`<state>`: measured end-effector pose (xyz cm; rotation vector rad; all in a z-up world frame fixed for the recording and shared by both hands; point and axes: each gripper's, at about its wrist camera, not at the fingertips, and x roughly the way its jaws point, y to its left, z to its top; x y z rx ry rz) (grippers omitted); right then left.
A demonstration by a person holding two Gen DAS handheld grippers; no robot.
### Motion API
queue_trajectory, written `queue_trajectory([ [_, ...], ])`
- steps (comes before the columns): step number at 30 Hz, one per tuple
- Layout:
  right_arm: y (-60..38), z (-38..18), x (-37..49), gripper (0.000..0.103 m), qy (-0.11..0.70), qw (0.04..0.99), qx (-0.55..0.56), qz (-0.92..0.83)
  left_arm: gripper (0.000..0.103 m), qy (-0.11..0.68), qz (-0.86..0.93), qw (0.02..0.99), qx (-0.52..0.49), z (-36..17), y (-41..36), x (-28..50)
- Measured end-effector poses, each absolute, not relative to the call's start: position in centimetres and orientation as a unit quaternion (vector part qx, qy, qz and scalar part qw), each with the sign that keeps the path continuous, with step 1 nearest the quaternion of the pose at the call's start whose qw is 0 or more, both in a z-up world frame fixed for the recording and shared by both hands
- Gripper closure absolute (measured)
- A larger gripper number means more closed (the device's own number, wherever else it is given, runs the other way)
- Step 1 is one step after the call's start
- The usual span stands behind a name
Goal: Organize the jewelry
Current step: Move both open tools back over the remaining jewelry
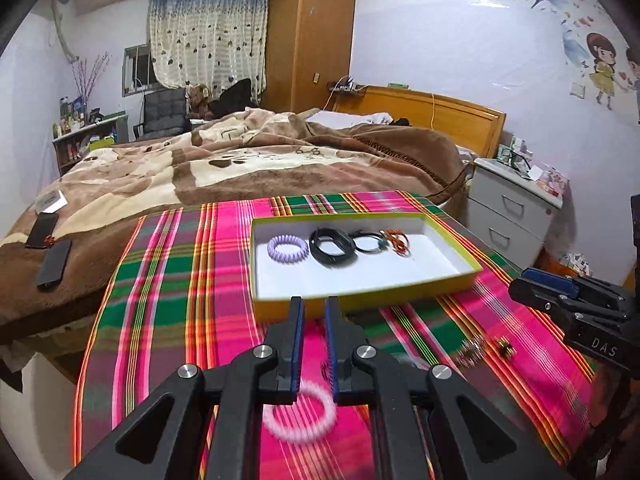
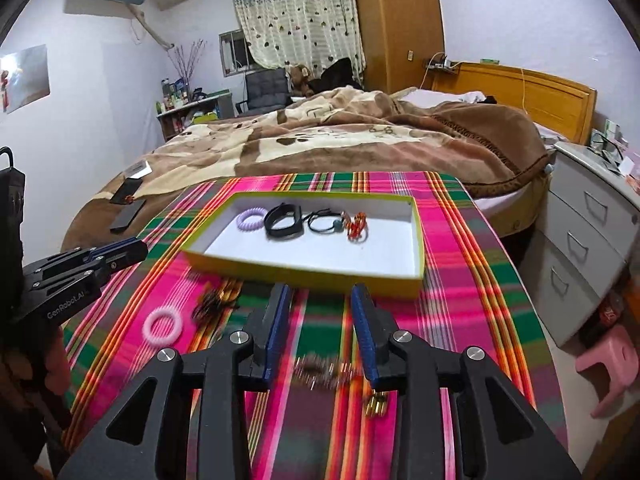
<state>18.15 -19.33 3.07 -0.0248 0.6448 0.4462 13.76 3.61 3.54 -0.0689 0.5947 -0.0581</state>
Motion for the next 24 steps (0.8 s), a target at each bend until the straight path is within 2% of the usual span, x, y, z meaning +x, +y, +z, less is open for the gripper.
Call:
queue_trajectory([
  [13, -21.5, 1.1, 9.5, 0.068, 0.313, 0.928, -0.008, 0.201, 0.094, 0.285, -0.038, 0.957, -0.024, 2.7, 1.4, 5.4],
  [24, -22.1, 0.8, 7.1, 0.068, 0.316, 0.928, -0.008, 0.197, 0.094, 0.292, -0.044, 0.955, -0.020, 2.1, 0.5, 2.7],
])
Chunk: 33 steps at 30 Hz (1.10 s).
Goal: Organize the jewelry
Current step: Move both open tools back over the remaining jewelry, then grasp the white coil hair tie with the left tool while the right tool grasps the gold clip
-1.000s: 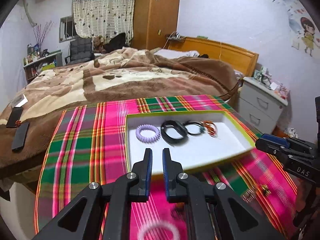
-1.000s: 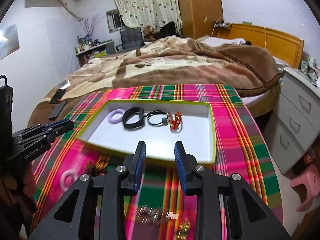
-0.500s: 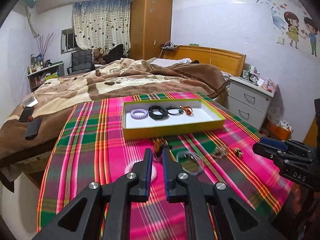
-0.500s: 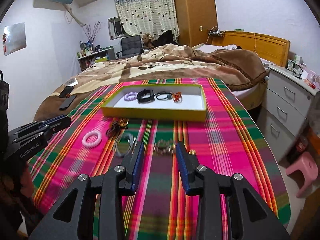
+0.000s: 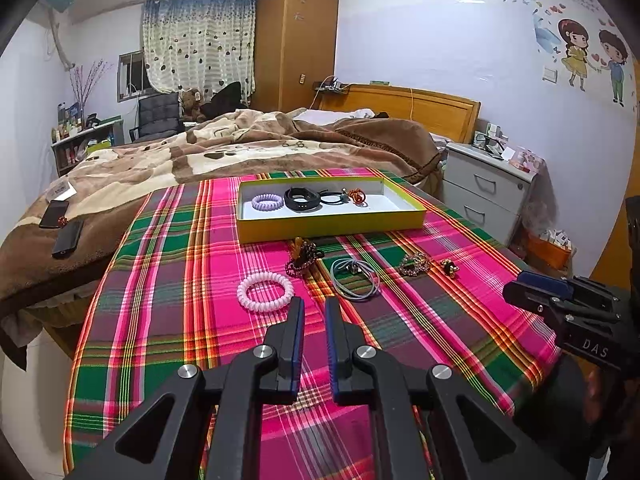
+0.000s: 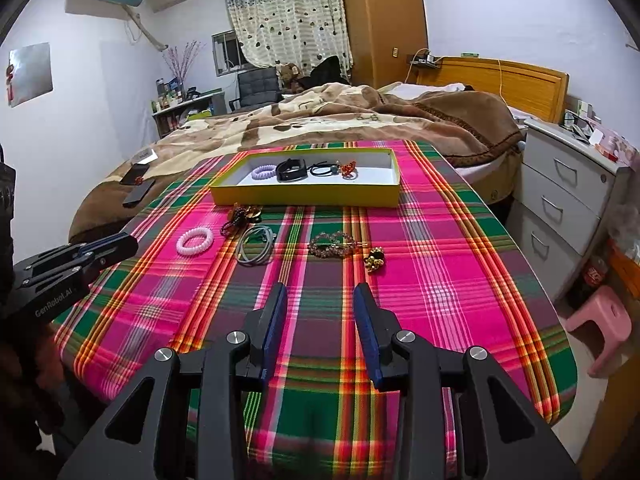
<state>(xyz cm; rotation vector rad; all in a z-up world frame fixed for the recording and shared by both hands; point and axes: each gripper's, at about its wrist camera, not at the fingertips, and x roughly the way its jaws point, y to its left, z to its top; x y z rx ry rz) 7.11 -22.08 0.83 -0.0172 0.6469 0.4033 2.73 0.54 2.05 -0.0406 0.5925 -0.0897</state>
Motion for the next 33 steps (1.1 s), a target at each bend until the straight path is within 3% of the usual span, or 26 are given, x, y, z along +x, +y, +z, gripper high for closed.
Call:
queue_trajectory([
  [6, -22.0, 0.9, 7.1, 0.067, 0.314, 0.929, -0.010, 0.197, 0.087, 0.292, -0.042, 0.955, -0.021, 2.0, 0.6, 2.7],
  [25, -22.0, -0.3, 11.7, 0.067, 0.338, 0.923, -0.004, 0.186, 0.086, 0.332, -0.012, 0.942, -0.045, 0.0, 3.7, 8.1],
  [33, -22.8, -1.6, 15.2, 0.067, 0.369, 0.917, 0.004, 0.154, 0.081, 0.380, -0.007, 0.922, -0.074, -1.6, 5.1, 11.1],
])
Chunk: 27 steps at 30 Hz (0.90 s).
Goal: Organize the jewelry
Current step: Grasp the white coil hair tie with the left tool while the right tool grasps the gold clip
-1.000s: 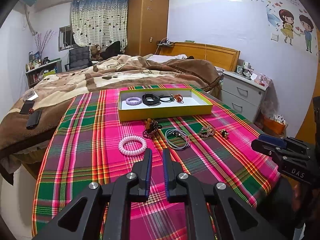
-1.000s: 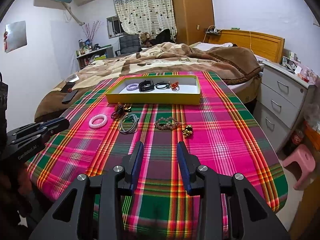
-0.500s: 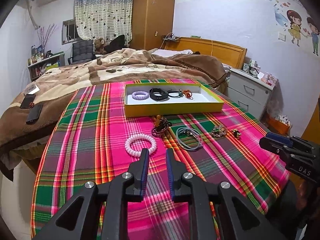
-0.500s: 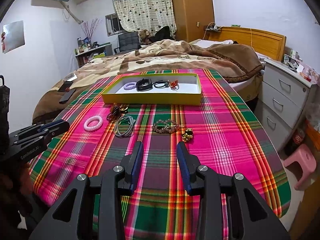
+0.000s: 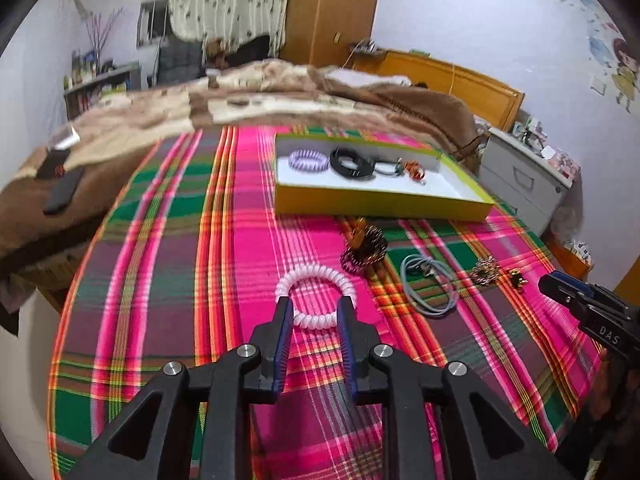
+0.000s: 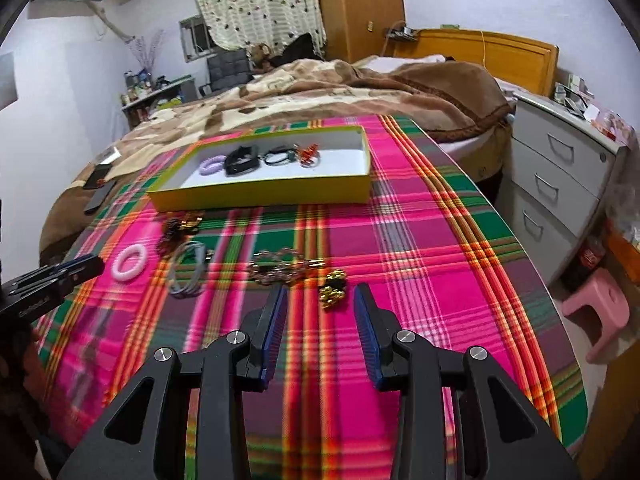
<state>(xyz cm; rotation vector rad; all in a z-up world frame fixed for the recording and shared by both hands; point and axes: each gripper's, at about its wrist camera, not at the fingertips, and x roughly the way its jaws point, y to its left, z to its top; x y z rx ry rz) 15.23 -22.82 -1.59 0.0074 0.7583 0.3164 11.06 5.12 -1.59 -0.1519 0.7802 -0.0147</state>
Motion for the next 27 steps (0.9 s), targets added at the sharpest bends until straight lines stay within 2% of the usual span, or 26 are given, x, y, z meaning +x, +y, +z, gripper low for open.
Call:
queue_trajectory([
  [17, -22.0, -3.9, 19.0, 0.068, 0.426, 0.895, -0.019, 0.132, 0.081, 0.436, 0.036, 0.898, -0.049, -3.5, 4.8, 15.4],
  [20, -21.6, -3.8, 18.8, 0.083, 0.425, 0.896, -0.030, 0.124, 0.081, 0.436, 0.042, 0.898, -0.030, -3.6, 4.2, 15.6],
  [21, -21.6, -3.8, 18.8, 0.085, 0.425, 0.896, -0.031, 0.124, 0.081, 0.436, 0.040, 0.899, -0.028, -3.6, 4.2, 15.5],
  [23, -21.6, -3.8, 18.8, 0.085, 0.424, 0.897, -0.031, 0.124, 0.082, 0.436, 0.037, 0.899, -0.027, -3.6, 4.1, 15.5],
  [24, -21.7, -3.8, 18.7, 0.085, 0.423, 0.897, -0.032, 0.124, 0.090, 0.435, 0.036, 0.899, -0.027, -3.6, 4.2, 15.4],
  [25, -21.7, -3.8, 18.6, 0.085, 0.423, 0.897, -0.030, 0.124, 0.093, 0.435, 0.034, 0.899, -0.028, -3.6, 4.2, 15.4],
  [27, -22.0, -3.8, 18.3, 0.086, 0.422, 0.898, -0.026, 0.125, 0.093, 0.435, 0.028, 0.900, -0.030, -3.5, 4.2, 15.2],
])
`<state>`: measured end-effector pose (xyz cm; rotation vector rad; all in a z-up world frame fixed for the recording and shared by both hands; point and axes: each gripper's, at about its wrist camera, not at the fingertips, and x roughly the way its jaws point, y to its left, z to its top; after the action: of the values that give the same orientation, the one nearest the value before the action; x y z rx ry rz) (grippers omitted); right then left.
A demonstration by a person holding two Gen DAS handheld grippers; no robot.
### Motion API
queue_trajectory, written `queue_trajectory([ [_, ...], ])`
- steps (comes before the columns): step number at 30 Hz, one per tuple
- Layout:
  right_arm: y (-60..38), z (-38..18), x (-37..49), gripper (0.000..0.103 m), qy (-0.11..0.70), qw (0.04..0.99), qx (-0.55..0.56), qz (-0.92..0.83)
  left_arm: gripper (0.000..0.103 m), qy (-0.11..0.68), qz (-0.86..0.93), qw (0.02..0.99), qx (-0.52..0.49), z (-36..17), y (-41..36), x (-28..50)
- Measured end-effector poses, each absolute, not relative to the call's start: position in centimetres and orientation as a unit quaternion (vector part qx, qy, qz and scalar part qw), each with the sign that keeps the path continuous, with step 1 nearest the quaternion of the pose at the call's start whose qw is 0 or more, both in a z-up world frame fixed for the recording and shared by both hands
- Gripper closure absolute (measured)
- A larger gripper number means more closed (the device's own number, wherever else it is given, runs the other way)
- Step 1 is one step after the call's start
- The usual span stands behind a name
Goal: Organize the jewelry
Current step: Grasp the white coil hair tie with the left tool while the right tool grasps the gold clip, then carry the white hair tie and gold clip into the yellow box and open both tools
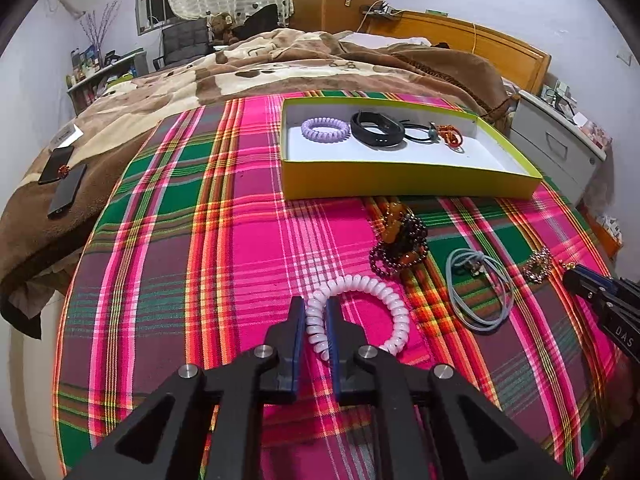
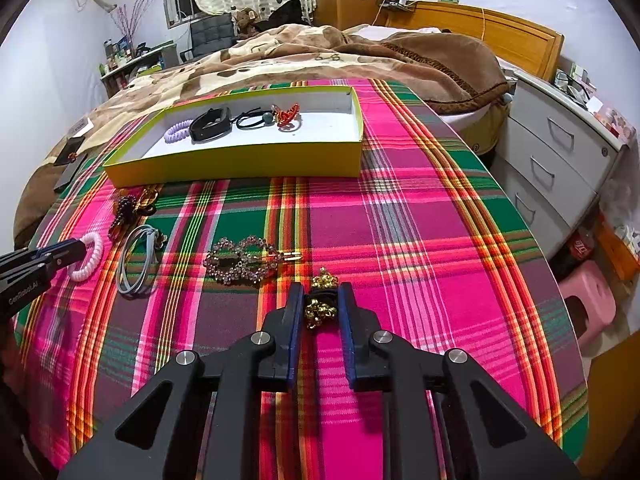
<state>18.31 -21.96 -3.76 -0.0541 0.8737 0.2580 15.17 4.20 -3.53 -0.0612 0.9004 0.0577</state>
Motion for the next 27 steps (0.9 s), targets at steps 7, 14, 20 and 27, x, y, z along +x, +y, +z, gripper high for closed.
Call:
queue_trajectory([
  [7, -22.9, -3.2, 17.0, 0.086, 0.416, 0.900, -0.008, 0.129, 0.094, 0.424, 0.004, 0.905, -0.033, -2.9, 3.8, 13.8],
  [14, -22.9, -2.1, 15.7, 0.086, 0.400, 0.906, 0.001, 0.136, 0.094, 0.402, -0.014, 0.915, -0.039, -1.5, 3.2, 12.2],
  [20, -22.6, -1.2, 15.6, 0.086, 0.389, 0.910, 0.003, 0.144, 0.094, 0.382, -0.024, 0.923, -0.044, 0.0, 3.0, 11.7],
  [27, -22.1, -0.3, 16.1, 0.086, 0.379, 0.912, 0.002, 0.153, 0.094, 0.373, -0.030, 0.926, -0.045, 1.0, 3.0, 12.4],
])
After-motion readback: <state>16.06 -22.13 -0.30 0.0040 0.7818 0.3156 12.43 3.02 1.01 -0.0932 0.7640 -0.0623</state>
